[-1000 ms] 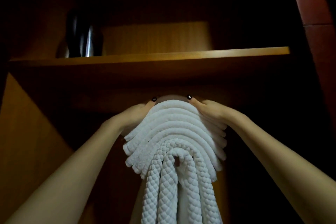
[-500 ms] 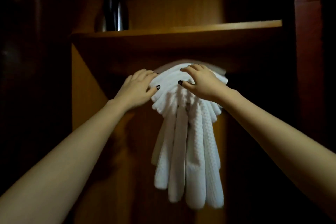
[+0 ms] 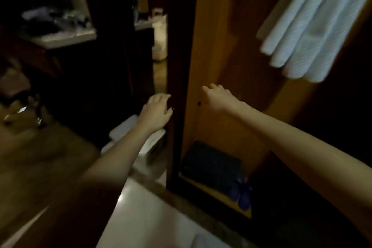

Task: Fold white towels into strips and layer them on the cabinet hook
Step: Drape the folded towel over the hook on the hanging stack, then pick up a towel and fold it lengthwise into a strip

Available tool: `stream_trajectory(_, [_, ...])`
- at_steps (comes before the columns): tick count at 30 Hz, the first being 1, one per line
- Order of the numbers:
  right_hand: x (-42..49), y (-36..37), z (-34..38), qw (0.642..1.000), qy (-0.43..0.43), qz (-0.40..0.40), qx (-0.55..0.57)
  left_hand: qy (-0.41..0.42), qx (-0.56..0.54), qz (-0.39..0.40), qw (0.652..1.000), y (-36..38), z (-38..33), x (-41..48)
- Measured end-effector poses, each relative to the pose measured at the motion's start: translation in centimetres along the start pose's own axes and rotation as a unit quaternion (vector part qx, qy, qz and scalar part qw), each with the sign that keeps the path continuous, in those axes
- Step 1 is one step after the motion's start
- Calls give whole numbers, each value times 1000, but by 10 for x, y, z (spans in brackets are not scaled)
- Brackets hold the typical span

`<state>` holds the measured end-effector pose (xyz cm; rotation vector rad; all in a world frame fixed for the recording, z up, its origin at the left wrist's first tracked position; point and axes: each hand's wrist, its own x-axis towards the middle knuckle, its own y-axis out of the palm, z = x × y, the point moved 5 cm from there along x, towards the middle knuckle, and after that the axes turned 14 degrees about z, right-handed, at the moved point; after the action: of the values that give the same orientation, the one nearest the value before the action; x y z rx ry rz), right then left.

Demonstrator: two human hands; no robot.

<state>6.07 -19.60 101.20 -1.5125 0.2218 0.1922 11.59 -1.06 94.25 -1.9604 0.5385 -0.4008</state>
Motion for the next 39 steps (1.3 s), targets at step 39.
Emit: stream_trajectory(39, [314,662,605,823,-323,451,-125,-595,-298,66,743,373,680,-419])
